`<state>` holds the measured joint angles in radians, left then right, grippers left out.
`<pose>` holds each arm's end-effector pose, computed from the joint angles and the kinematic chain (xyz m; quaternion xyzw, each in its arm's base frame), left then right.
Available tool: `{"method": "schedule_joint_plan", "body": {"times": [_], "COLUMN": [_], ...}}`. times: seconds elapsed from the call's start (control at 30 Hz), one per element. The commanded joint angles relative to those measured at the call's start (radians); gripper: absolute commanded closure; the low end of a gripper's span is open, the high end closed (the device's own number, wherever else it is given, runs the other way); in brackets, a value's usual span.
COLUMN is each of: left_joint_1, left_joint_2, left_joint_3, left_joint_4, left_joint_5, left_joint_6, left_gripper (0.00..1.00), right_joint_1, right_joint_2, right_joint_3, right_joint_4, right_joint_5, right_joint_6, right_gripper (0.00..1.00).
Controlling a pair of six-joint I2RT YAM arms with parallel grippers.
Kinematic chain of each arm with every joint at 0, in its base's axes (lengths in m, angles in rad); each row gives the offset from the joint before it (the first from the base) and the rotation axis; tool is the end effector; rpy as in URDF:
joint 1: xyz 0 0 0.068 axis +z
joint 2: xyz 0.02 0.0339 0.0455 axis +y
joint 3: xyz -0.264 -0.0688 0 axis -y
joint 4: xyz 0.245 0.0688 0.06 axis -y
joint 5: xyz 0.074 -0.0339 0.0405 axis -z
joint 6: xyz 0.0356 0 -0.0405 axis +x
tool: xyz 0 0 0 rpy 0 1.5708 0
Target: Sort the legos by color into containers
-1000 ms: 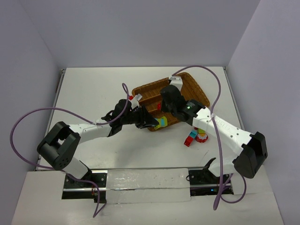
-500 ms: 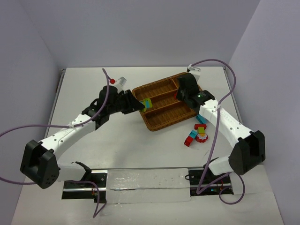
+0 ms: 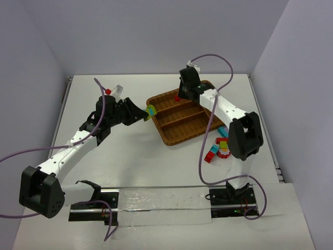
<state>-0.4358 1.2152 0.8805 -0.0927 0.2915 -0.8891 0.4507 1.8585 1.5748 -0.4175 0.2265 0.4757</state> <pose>0.2473 -0.1264 0.2924 -0.1104 0.8284 -0.4256 0.3470 0.3905 0.1801 0.2856 0.0589 0.9005 0.0953 0.4202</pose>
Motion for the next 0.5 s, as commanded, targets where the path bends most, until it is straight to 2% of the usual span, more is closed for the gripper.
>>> {"method": "schedule_joint_plan", "body": {"times": [0.0,0.17,0.27,0.3,0.33,0.4,0.43,0.47], "left_joint_1": [0.003,0.003,0.003,0.003,0.003,0.003,0.003,0.003], "left_joint_2": [-0.018,-0.026,-0.027,-0.024,-0.021,-0.019,-0.019,-0.018], "left_joint_3": [0.002,0.02,0.02,0.021,0.02,0.016,0.015,0.015], "left_joint_4": [0.067,0.03,0.033,0.034,0.039,0.046,0.047,0.048], "left_joint_5": [0.039,0.021,0.017,0.019,0.024,0.03,0.032,0.031], "left_joint_6": [-0.032,-0.018,-0.017,-0.017,-0.02,-0.022,-0.022,-0.022], "left_gripper": [1.0,1.0,1.0,1.0,1.0,1.0,1.0,1.0], "right_joint_1": [-0.006,0.006,0.015,0.019,0.023,0.024,0.025,0.025], "right_joint_2": [0.096,0.199,0.229,0.242,0.264,0.288,0.291,0.282], "right_joint_3": [0.116,0.209,0.229,0.26,0.297,0.334,0.344,0.349], "right_joint_4": [0.035,0.005,0.015,-0.005,-0.032,-0.067,-0.073,-0.079], "right_joint_5": [-0.074,-0.148,-0.188,-0.192,-0.194,-0.19,-0.188,-0.171], "right_joint_6": [0.006,0.014,0.007,0.002,-0.006,-0.014,-0.015,-0.02], "right_gripper": [1.0,0.98,0.9,0.82,0.56,0.27,0.22,0.13]}}
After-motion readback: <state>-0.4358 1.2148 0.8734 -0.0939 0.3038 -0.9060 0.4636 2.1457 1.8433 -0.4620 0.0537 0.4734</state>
